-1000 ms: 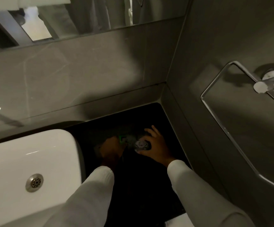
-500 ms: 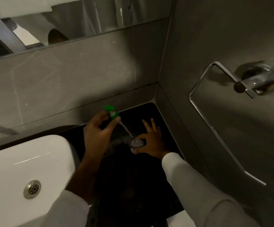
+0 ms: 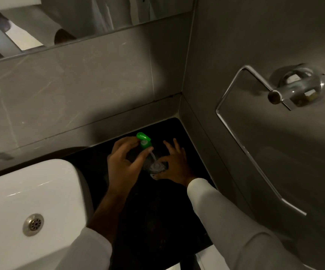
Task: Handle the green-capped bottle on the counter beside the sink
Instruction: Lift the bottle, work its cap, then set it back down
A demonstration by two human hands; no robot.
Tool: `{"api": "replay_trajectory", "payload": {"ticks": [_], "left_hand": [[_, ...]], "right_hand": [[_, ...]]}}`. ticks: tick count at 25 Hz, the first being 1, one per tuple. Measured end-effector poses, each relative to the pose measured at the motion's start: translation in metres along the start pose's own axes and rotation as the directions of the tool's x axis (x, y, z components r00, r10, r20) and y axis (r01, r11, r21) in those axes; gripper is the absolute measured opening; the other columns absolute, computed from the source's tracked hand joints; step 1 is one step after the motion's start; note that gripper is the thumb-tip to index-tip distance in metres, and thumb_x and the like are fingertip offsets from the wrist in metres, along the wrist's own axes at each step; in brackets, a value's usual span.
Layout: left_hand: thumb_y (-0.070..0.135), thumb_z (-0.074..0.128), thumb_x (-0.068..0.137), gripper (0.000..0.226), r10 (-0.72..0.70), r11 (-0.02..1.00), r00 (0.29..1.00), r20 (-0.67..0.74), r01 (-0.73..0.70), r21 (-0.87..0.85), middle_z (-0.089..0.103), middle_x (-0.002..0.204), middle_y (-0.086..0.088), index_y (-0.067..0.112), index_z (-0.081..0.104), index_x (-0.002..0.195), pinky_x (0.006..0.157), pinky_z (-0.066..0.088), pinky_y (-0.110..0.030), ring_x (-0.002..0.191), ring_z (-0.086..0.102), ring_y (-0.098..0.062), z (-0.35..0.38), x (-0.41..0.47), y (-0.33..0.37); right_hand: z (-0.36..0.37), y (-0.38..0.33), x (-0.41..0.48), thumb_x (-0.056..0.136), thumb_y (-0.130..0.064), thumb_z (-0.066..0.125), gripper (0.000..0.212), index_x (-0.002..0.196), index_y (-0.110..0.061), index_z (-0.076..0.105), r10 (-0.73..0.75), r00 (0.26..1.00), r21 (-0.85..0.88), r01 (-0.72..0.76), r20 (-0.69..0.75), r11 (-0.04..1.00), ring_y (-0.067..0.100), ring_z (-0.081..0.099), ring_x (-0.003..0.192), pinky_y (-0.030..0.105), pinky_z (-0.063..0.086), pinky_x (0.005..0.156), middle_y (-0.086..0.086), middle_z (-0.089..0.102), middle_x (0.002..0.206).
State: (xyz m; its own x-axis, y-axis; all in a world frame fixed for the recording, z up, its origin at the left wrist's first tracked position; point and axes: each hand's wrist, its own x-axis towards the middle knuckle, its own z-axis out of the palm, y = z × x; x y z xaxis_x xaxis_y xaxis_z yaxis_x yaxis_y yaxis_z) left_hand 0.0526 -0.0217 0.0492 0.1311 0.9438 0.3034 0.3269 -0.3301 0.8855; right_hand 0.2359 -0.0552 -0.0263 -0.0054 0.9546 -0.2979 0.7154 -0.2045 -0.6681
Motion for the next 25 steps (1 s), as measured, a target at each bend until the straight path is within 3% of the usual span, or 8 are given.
{"api": "replay_trajectory", "payload": {"ticks": [5, 9, 11, 13, 17, 21, 23, 25], "left_hand": [[0.024, 0.086, 0.078, 0.032, 0.007, 0.992, 0.994, 0.106, -0.020, 0.126, 0.069, 0.115, -0.005, 0.015, 0.076, 0.106, 0.095, 0.047, -0.010, 0.114, 0.061, 0.003, 0.009, -0.007, -0.014], [0.014, 0.082, 0.083, 0.035, -0.145, 0.980, 0.950, 0.276, 0.101, 0.170, 0.068, 0.128, -0.006, 0.011, 0.073, 0.117, 0.103, 0.054, -0.039, 0.120, 0.065, -0.018, 0.012, -0.017, -0.036], [0.015, 0.081, 0.084, 0.034, -0.185, 0.974, 0.928, 0.324, 0.129, 0.186, 0.069, 0.127, -0.002, 0.014, 0.072, 0.117, 0.102, 0.055, -0.041, 0.118, 0.066, -0.017, 0.015, -0.016, -0.045], [0.017, 0.082, 0.083, 0.030, -0.187, 0.975, 0.909, 0.373, 0.126, 0.182, 0.070, 0.121, 0.009, 0.023, 0.073, 0.111, 0.100, 0.055, -0.036, 0.117, 0.065, -0.012, 0.018, -0.014, -0.051], [0.012, 0.083, 0.082, 0.044, -0.138, 0.985, 0.883, 0.448, 0.077, 0.152, 0.064, 0.109, 0.043, 0.048, 0.071, 0.104, 0.091, 0.051, -0.014, 0.104, 0.061, 0.016, 0.019, -0.016, -0.053], [0.019, 0.075, 0.087, 0.057, -0.178, 0.980, 0.831, 0.527, 0.101, 0.172, 0.059, 0.115, 0.048, 0.063, 0.058, 0.119, 0.090, 0.047, -0.005, 0.111, 0.061, 0.013, 0.016, -0.012, -0.051], [0.035, 0.073, 0.083, 0.069, -0.225, 0.973, 0.824, 0.519, 0.164, 0.163, 0.055, 0.124, 0.042, 0.052, 0.043, 0.142, 0.091, 0.042, 0.001, 0.114, 0.055, 0.022, 0.018, -0.013, -0.051], [0.043, 0.079, 0.080, 0.076, -0.287, 0.956, 0.859, 0.423, 0.230, 0.183, 0.058, 0.119, 0.032, 0.039, 0.040, 0.145, 0.085, 0.043, 0.003, 0.107, 0.055, 0.024, 0.023, -0.017, -0.052]], "right_hand": [[-0.001, 0.002, 0.002, 0.067, -0.053, 0.087, 0.044, 0.104, -0.029, 0.080, 0.002, 1.000, 0.005, -0.003, 0.013, 1.000, 0.028, -0.017, 0.161, 0.057, -0.005, 0.129, -0.007, 0.007, 0.175], [0.002, 0.002, 0.005, 0.066, -0.052, 0.089, 0.042, 0.097, -0.025, 0.081, 0.039, 0.999, 0.058, -0.040, 0.024, 0.998, 0.030, -0.010, 0.162, 0.058, 0.001, 0.130, -0.006, 0.008, 0.175], [0.002, 0.003, 0.007, 0.067, -0.048, 0.089, 0.037, 0.093, -0.023, 0.080, 0.037, 0.999, 0.088, -0.039, 0.025, 0.995, 0.031, -0.006, 0.162, 0.060, 0.004, 0.129, -0.004, 0.012, 0.174], [0.002, 0.004, 0.009, 0.068, -0.045, 0.089, 0.034, 0.092, -0.022, 0.080, 0.033, 0.999, 0.086, -0.035, 0.021, 0.996, 0.032, -0.005, 0.162, 0.060, 0.005, 0.129, -0.003, 0.015, 0.174], [0.006, 0.003, 0.010, 0.067, -0.050, 0.088, 0.038, 0.094, -0.025, 0.080, 0.042, 0.999, 0.058, -0.043, 0.010, 0.997, 0.035, -0.007, 0.162, 0.060, 0.004, 0.129, -0.005, 0.013, 0.174], [0.004, 0.004, 0.010, 0.065, -0.050, 0.089, 0.044, 0.100, -0.025, 0.080, 0.092, 0.996, 0.069, -0.093, 0.016, 0.993, 0.037, -0.005, 0.162, 0.060, 0.008, 0.129, -0.005, 0.009, 0.175], [0.002, 0.004, 0.010, 0.065, -0.048, 0.090, 0.047, 0.106, -0.027, 0.079, 0.120, 0.992, 0.071, -0.121, 0.023, 0.990, 0.038, -0.004, 0.162, 0.059, 0.011, 0.129, -0.006, 0.007, 0.175], [0.001, 0.002, 0.010, 0.065, -0.045, 0.091, 0.049, 0.108, -0.027, 0.078, 0.130, 0.991, 0.078, -0.131, 0.024, 0.988, 0.037, -0.002, 0.161, 0.059, 0.013, 0.129, -0.005, 0.008, 0.175]]}}
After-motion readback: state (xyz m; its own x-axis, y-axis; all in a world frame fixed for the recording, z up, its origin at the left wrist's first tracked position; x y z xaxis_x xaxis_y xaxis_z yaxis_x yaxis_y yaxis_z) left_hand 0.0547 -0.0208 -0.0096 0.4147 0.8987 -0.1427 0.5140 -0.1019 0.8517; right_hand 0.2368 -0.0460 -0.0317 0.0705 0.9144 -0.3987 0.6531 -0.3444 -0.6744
